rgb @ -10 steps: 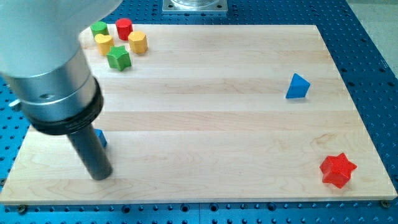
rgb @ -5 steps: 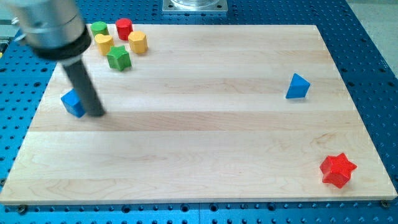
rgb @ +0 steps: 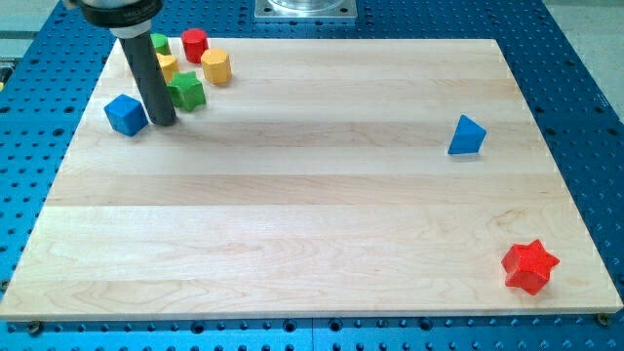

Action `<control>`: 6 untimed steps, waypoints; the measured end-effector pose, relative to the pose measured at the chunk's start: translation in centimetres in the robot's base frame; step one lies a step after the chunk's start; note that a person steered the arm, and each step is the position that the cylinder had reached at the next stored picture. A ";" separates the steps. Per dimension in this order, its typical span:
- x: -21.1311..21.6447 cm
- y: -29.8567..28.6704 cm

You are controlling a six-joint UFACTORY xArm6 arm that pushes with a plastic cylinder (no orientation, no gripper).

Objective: Slide the blue cube into the heart

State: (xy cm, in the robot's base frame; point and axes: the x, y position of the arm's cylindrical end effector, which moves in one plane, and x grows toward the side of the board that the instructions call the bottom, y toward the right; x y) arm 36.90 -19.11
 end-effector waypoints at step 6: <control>-5.2 -11.0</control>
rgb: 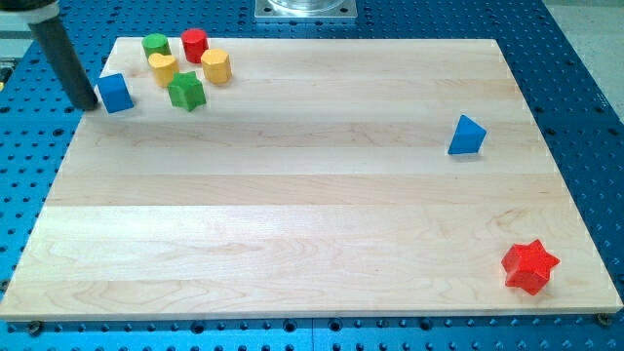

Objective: Slide the blue cube into the heart

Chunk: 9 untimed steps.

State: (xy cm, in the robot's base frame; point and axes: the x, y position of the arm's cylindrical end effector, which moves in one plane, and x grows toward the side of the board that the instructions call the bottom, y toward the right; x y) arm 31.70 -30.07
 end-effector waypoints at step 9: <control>3.1 7.0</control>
State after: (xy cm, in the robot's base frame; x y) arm 34.78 -23.05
